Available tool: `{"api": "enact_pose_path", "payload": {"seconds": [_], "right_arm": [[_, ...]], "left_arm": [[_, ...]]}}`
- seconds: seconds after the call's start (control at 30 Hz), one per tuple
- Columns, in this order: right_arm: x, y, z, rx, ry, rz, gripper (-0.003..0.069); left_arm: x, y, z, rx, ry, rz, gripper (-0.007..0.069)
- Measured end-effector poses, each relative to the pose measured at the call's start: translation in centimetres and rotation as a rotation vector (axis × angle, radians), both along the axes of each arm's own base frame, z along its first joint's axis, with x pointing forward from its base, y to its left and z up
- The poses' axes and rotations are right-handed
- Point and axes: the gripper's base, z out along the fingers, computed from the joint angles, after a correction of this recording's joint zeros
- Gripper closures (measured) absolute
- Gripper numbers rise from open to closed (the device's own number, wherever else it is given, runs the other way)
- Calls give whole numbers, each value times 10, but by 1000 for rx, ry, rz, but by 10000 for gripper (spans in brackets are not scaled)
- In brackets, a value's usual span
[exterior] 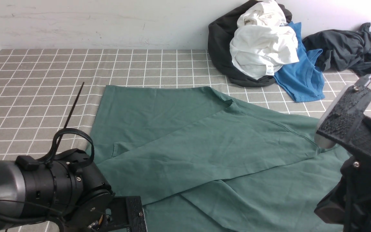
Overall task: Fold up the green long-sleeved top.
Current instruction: Use both arms simultaneously to clamp the lower edge of the clothing fabric
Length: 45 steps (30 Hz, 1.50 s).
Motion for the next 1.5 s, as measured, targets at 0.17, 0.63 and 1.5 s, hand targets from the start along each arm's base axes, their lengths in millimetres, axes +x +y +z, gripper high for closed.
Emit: {"api": "enact_pose_path", "payload": {"seconds": [0.17, 0.63, 1.5], "right_arm": [[0, 0, 0, 0, 0, 0, 638], [-4, -3, -23, -75, 24, 129, 416], [38, 24, -178, -319, 76, 481, 242]], "left_arm": [[-2, -2, -3, -10, 33, 34, 501], [-15, 13, 22, -53, 103, 251, 622], [-27, 38, 29, -79, 137, 373, 622]]}}
